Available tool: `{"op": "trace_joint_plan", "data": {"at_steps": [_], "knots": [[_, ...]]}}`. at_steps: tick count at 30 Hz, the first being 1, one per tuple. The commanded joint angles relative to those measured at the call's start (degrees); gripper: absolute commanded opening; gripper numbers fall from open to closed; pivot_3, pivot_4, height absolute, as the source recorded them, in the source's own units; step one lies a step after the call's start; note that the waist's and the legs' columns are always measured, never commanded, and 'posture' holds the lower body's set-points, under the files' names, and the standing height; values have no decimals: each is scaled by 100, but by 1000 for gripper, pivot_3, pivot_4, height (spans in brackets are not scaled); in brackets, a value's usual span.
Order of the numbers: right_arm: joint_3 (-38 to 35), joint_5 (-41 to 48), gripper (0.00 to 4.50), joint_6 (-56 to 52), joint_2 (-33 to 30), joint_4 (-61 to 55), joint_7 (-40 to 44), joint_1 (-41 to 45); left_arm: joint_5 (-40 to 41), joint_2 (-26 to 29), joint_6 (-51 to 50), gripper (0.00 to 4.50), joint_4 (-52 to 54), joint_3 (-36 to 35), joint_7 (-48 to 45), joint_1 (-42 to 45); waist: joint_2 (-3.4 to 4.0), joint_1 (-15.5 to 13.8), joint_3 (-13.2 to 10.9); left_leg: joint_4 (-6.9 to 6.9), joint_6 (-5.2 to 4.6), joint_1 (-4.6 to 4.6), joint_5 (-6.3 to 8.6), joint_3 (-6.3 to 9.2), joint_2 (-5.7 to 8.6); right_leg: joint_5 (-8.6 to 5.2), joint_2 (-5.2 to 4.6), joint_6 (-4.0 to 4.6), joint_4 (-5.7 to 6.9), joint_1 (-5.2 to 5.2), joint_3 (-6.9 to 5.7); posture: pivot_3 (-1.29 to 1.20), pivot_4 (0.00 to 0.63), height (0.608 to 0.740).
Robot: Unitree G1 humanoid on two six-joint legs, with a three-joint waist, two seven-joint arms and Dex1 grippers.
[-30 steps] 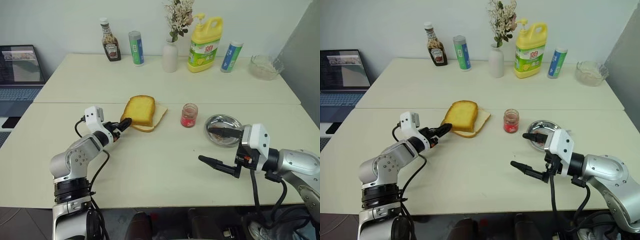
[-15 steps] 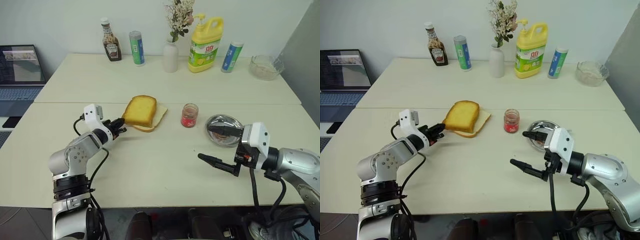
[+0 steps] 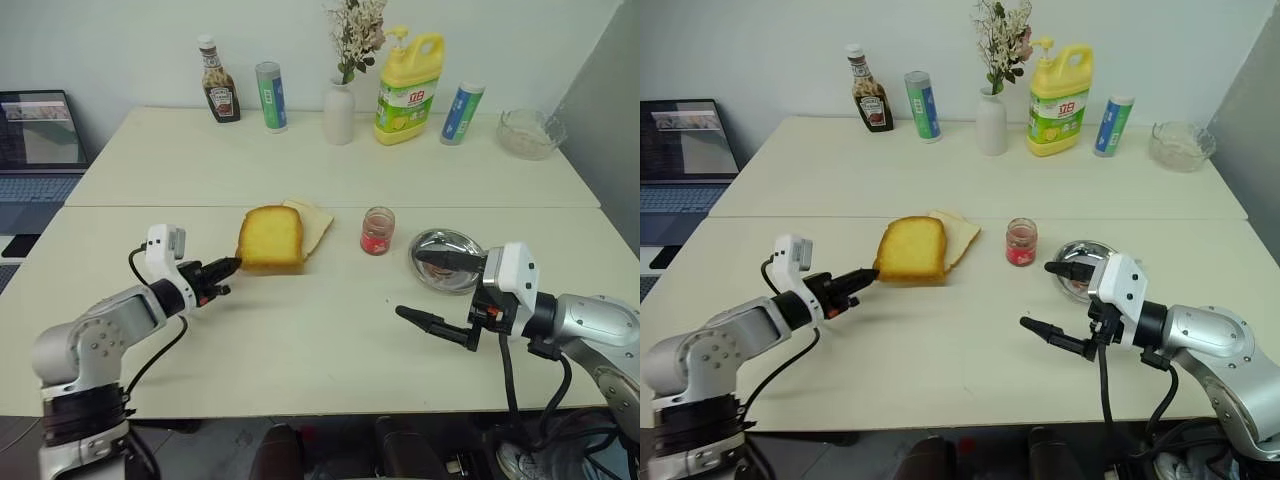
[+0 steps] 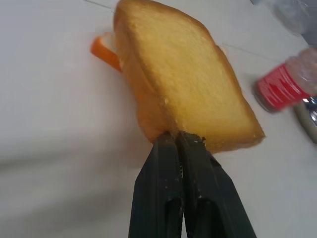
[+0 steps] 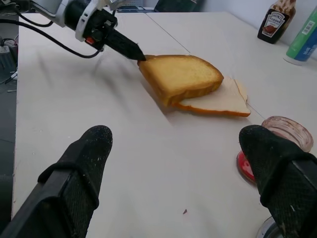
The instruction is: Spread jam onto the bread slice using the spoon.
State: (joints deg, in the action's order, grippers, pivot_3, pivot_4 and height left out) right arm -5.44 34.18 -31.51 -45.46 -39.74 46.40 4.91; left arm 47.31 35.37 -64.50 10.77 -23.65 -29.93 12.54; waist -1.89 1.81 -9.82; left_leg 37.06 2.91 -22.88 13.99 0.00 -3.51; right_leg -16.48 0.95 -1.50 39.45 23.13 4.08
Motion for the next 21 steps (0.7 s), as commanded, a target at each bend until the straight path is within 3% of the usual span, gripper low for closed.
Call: {"op": "trace_joint_plan", "data": {"at_steps": [1, 9, 14, 18, 21], "knots": [[-320, 334, 4500, -179, -314, -165, 314, -242, 558, 358, -327, 9, 725, 15, -601, -466, 0, 0, 0, -1, 0, 0, 0, -1, 1, 0, -1, 0, -1, 0, 1, 0, 150, 740], [-550, 704, 4500, -378, -814, -377, 734, -778, 677, 890, -209, 9, 1851, 468, -1320, -2041, 0, -3, 0, 0, -1, 4, 0, -1, -4, -19, -1, -14, -3, 0, 2, 0, 150, 740], [-539, 743, 4500, -389, -838, -401, 707, -780, 558, 889, 70, 9, 2069, 608, -1261, -2402, -1, -9, 0, 2, -1, 8, 0, -5, -5, -21, -1, -12, -3, -2, 5, 0, 150, 740], [-420, 700, 4500, -375, -817, -377, 678, -689, -29, 902, 664, 9, 2098, 876, -1173, -2518, -1, -11, 0, 0, -1, 8, 0, -8, -3, -22, -1, -12, -6, -1, 8, 0, 150, 740], [-358, 697, 4500, -384, -804, -379, 680, -666, -13, 736, 765, 663, 2059, 854, -1048, -2433, -1, -13, 0, 0, -1, 6, 0, -7, -4, -22, -1, -12, -8, -1, 7, 0, 150, 740]]}}
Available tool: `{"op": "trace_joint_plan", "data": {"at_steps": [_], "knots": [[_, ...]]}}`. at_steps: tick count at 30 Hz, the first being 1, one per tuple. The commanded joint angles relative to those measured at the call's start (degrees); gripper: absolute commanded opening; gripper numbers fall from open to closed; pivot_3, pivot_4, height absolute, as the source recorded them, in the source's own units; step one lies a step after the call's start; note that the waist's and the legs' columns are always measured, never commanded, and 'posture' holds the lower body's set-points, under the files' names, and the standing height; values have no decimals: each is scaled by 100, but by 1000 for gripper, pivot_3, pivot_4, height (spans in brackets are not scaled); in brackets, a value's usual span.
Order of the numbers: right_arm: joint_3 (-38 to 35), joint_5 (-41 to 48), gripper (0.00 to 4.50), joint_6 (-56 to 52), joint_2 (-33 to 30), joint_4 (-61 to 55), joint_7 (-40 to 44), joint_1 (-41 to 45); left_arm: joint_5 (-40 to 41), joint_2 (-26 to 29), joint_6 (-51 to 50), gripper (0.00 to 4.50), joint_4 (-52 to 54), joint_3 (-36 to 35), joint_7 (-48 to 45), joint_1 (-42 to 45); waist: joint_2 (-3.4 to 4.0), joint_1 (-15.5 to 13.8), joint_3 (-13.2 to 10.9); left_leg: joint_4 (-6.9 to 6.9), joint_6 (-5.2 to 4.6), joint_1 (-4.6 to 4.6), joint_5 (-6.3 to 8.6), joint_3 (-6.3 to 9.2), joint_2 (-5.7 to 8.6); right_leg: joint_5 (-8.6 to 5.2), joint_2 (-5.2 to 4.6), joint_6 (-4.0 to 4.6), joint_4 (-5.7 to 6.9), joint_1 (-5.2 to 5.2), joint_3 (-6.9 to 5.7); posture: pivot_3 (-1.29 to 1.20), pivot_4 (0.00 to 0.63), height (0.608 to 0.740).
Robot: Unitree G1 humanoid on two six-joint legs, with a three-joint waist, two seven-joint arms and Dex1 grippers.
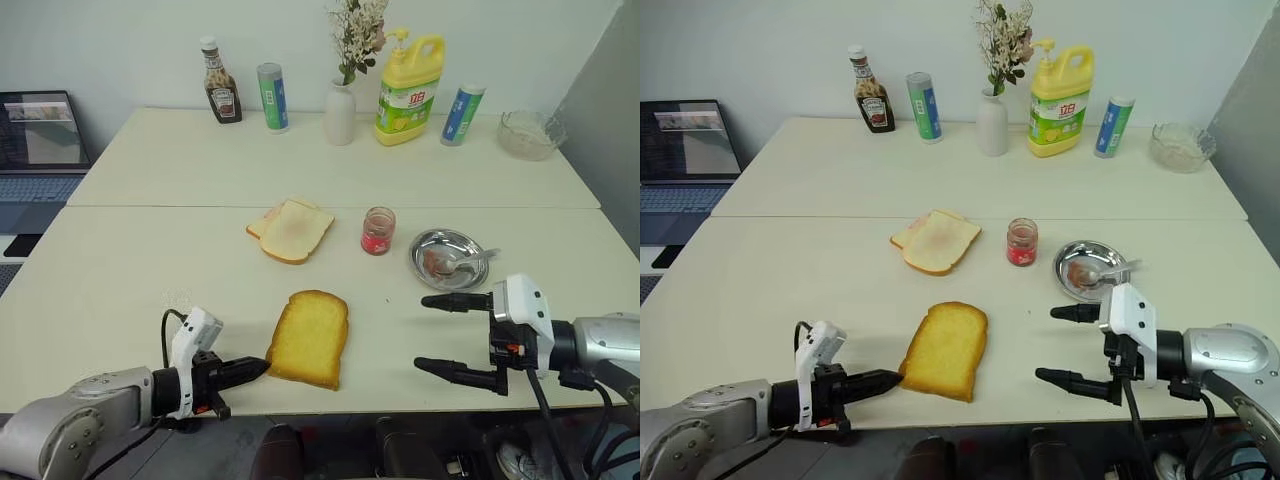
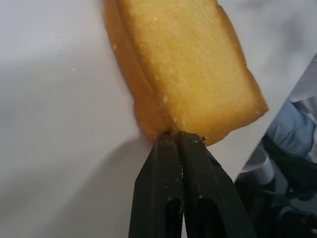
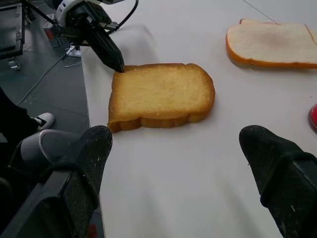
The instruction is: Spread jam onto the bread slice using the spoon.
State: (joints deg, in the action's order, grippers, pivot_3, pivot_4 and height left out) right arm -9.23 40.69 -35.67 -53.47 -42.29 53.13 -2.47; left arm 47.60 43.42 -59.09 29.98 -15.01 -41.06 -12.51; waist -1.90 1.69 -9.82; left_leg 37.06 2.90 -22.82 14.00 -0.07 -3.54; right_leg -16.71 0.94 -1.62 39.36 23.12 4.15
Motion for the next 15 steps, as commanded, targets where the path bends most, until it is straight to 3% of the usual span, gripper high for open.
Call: {"op": "trace_joint_plan", "data": {"at_steps": [1, 12, 15], "knots": [[30, 47, 4500, 33, -5, -131, 13, 63, -31, -65, 229, 954, 156, -4, 56, 57, -2, 0, -1, 0, 0, 0, 0, 0, 0, 0, 0, 0, 0, 0, 0, 0, 150, 740], [167, -94, 4500, 212, 41, -23, 129, 65, 369, -126, 213, 4397, 212, -739, 214, -462, -2, 1, 0, -1, 0, 0, 0, 0, -2, -1, 1, 0, 0, 2, -1, 0, 150, 740], [152, -149, 4500, 259, 100, 56, 77, 127, 69, 103, 573, 4397, 82, -982, 36, -533, -3, 1, -1, 0, 0, 0, 0, 0, -2, -2, 1, 0, 0, 2, -1, 0, 150, 740]]}}
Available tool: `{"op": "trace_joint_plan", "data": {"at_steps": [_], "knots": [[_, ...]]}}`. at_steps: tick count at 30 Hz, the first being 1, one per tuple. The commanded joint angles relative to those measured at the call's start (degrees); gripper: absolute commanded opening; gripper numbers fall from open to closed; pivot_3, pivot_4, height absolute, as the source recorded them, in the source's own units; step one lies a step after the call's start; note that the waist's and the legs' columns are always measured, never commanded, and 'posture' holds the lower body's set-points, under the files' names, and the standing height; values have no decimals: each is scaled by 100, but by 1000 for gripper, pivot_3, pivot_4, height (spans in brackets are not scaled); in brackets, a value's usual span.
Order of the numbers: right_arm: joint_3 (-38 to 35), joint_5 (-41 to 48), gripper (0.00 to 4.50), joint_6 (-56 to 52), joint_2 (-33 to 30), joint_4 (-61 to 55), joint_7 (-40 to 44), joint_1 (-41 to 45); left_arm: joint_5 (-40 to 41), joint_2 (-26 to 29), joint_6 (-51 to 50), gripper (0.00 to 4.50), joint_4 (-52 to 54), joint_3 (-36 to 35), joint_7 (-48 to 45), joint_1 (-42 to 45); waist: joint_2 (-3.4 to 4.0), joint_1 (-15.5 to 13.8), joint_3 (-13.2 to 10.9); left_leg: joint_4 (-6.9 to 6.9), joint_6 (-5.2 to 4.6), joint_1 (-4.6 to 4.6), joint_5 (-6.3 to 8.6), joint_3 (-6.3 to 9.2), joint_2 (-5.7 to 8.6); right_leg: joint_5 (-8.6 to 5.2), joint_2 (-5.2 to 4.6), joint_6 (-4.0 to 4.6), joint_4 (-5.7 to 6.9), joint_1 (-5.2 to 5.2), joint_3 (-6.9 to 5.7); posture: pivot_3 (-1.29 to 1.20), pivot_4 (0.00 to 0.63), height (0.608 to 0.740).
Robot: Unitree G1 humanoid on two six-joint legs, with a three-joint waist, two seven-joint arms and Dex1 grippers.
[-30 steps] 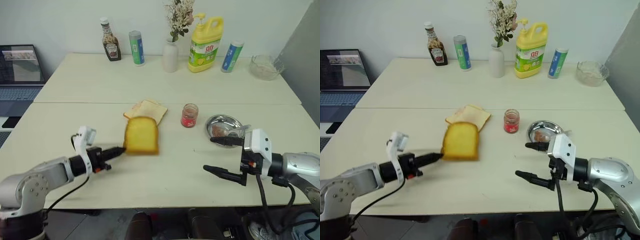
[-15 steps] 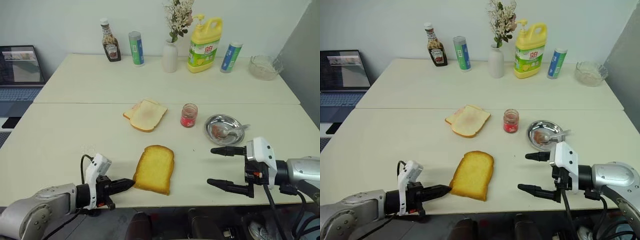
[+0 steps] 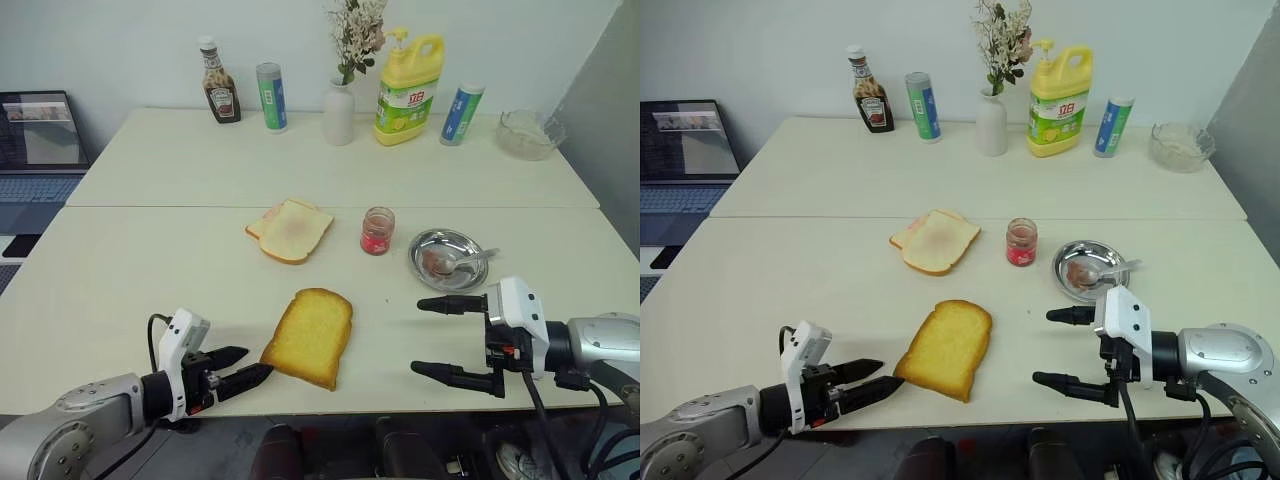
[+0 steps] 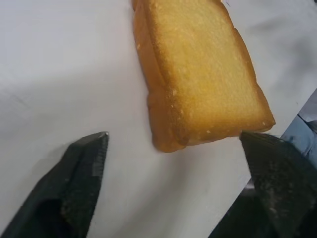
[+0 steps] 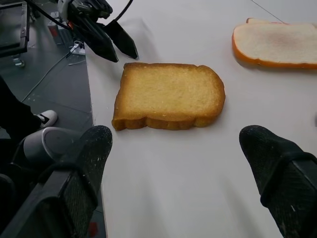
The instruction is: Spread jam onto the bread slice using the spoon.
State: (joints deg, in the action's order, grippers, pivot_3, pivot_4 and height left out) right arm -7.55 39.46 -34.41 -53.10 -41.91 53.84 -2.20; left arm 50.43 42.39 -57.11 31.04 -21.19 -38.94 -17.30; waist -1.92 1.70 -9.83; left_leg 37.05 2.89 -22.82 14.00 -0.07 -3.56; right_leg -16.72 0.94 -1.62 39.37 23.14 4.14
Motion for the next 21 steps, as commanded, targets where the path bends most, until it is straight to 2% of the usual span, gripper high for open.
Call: {"op": "trace_joint_plan", "data": {"at_steps": [1, 4, 8, 12, 16, 21], "knots": [[-24, -42, 4500, 147, 89, 50, -25, 129, -312, 312, 518, 4397, -57, -437, -315, -78, -4, 0, -1, 0, 0, 0, 0, 1, 0, 0, 0, 1, 1, 0, -1, 0, 150, 740], [-138, -66, 4500, 170, 119, 114, -71, 101, -722, 558, 1315, 4397, -185, -562, -700, 191, -4, -2, -1, 0, 0, 1, 0, 2, -1, -3, 2, 7, 1, 1, -3, 0, 150, 740], [-369, -504, 4500, 560, 429, 318, -468, -33, -1791, 906, 2769, 4397, -14, 281, -1072, 1279, -9, -85, -3, 2, 1, -4, 0, 2, 5, -4, -1, 8, -3, 0, -5, 0, 150, 740], [-781, -600, 4500, 825, 951, 444, -939, -212, -2270, 1005, 3483, 4397, 146, 1068, -1510, 1931, -8, -104, 0, -3, 1, -10, 1, -17, 7, 17, -4, 10, -33, -5, 9, 0, 150, 740], [-1389, -337, 4500, 641, 1293, 452, -1322, -534, -1747, 996, 3331, 4455, 363, 1326, -1971, 2399, -8, -58, -1, -9, 1, -16, 2, -11, -1, 22, 1, 18, -34, 1, 2, 0, 150, 740], [-2027, 590, 4500, 7, 1833, 562, -2177, -733, -1408, 1275, 3130, 4455, 325, 1433, -2593, 2720, -5, 2, -2, -13, 0, -11, 2, -3, -6, 20, 8, 20, -25, 0, -2, 0, 150, 740]]}}
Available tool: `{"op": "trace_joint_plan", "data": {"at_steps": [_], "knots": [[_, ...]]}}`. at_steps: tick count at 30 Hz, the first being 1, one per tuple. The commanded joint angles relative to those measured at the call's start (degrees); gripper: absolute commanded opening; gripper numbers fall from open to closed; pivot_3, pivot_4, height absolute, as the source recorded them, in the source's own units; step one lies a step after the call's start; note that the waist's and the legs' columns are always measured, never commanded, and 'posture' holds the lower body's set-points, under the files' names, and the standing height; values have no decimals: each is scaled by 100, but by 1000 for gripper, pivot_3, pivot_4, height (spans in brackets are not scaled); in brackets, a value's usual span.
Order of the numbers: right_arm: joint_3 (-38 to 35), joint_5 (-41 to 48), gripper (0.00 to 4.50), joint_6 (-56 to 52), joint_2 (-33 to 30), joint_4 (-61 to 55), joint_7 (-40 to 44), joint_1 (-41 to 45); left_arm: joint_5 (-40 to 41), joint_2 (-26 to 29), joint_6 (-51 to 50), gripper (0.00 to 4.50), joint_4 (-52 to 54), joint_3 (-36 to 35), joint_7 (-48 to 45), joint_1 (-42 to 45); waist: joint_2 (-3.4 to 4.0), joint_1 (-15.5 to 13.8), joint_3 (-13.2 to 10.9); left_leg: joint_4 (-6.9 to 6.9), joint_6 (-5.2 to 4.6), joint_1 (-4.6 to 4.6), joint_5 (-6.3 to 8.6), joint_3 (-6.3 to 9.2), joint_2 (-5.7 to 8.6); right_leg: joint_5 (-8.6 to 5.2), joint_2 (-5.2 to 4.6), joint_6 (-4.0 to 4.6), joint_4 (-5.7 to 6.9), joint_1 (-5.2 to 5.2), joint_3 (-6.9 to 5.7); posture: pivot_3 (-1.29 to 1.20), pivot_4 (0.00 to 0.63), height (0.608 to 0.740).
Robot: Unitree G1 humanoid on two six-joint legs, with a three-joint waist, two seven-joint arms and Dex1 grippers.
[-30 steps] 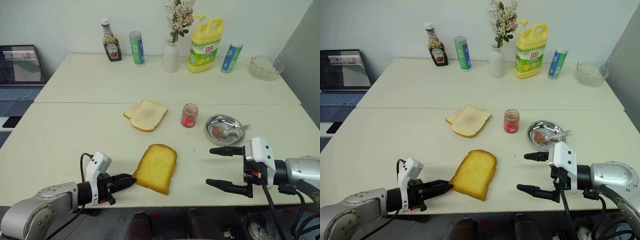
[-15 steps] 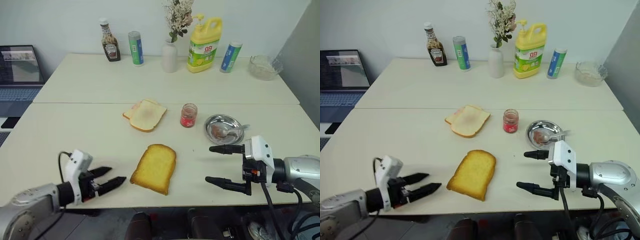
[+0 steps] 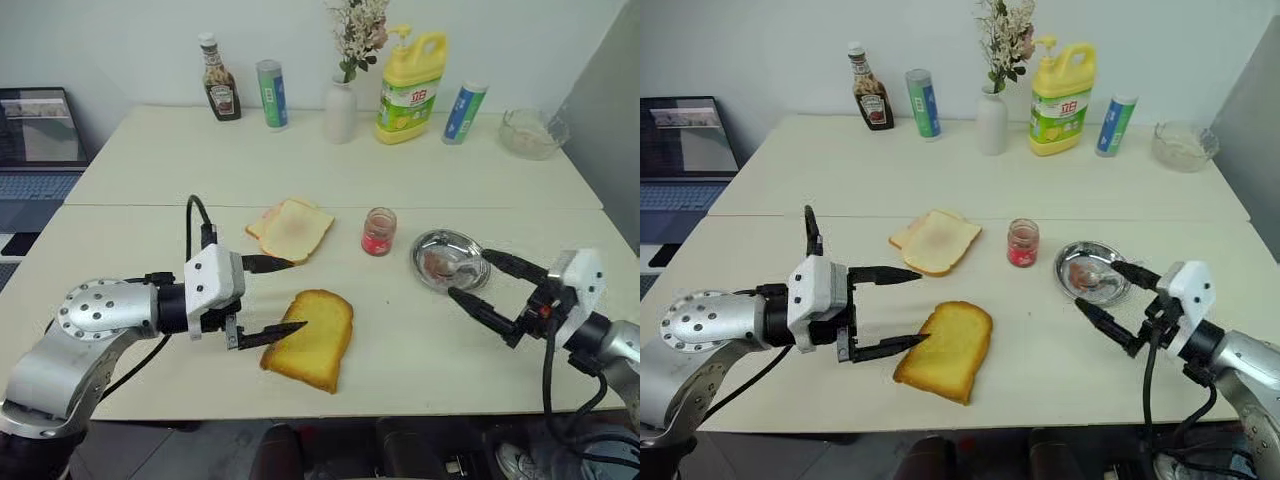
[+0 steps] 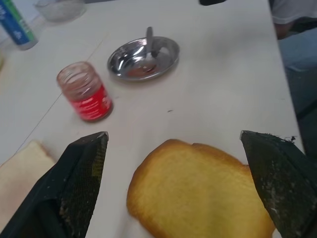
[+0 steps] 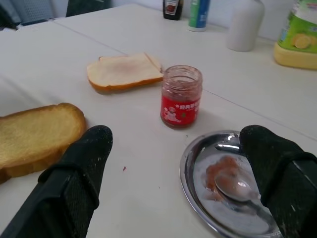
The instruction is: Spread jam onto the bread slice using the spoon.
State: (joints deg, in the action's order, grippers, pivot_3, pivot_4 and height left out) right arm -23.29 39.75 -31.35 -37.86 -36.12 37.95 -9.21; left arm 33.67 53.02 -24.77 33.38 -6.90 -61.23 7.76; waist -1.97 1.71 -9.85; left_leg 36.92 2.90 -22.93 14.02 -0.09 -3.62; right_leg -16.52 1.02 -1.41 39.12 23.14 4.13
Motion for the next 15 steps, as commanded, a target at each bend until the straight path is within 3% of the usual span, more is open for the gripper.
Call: {"op": "trace_joint_plan", "data": {"at_steps": [1, 7, 15], "knots": [[-505, 623, 4500, -357, 444, 52, -781, -36, 274, 294, -131, 4455, 75, 63, -493, 269, 0, 1, 0, 1, 0, 0, 0, 1, 0, 0, 1, -1, 0, 0, 0, 0, 150, 740], [-542, 713, 4500, -749, 1106, 1047, -2054, 724, 228, 106, -290, 4455, -134, 457, -440, 952, 8, 10, -1, 14, -2, 3, -3, -13, 8, -3, -3, -30, -1, -5, 15, 0, 150, 740], [-561, 655, 4500, -703, 1349, 2780, -2280, 1830, 14, -21, -298, 4455, -231, 751, -433, 1289, 17, 13, -2, 4, -7, -1, -4, -7, 4, 11, 5, -2, -2, 1, 10, 0, 150, 740]]}}
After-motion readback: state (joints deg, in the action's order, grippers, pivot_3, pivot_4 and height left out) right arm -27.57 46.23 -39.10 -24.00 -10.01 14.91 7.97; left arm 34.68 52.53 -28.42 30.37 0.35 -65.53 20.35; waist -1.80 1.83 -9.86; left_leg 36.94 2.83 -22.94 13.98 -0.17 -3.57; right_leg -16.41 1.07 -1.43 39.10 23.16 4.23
